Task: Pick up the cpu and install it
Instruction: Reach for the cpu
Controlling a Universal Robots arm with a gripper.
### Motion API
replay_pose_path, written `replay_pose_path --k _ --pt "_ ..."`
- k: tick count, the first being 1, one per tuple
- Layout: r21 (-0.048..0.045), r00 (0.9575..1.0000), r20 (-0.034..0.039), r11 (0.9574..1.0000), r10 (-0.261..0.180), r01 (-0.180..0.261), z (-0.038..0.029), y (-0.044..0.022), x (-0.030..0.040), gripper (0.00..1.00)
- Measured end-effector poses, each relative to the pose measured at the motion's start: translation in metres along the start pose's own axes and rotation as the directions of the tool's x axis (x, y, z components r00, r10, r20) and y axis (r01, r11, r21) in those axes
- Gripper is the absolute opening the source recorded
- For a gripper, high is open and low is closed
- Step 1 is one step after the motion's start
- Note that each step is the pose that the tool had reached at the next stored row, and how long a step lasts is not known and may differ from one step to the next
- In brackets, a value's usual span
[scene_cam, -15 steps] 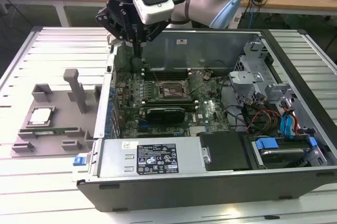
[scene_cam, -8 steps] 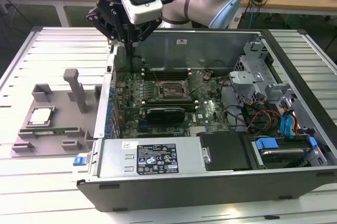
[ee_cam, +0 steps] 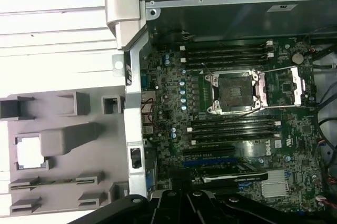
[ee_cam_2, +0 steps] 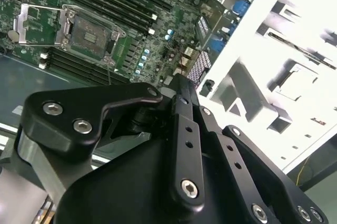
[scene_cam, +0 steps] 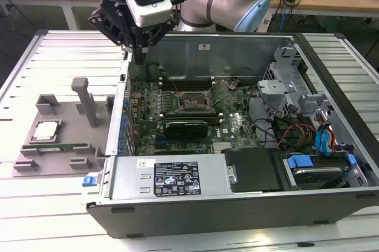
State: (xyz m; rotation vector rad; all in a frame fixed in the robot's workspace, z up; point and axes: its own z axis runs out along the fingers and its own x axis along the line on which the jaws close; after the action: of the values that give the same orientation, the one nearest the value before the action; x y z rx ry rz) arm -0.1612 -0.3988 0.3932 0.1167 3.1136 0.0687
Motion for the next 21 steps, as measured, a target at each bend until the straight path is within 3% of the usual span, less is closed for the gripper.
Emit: replay_pose_path --k 21 --pt "0.0003 1.0000 0.0000 1.0000 0.000 0.000 -0.0008 -0.0023 0.0304 0.11"
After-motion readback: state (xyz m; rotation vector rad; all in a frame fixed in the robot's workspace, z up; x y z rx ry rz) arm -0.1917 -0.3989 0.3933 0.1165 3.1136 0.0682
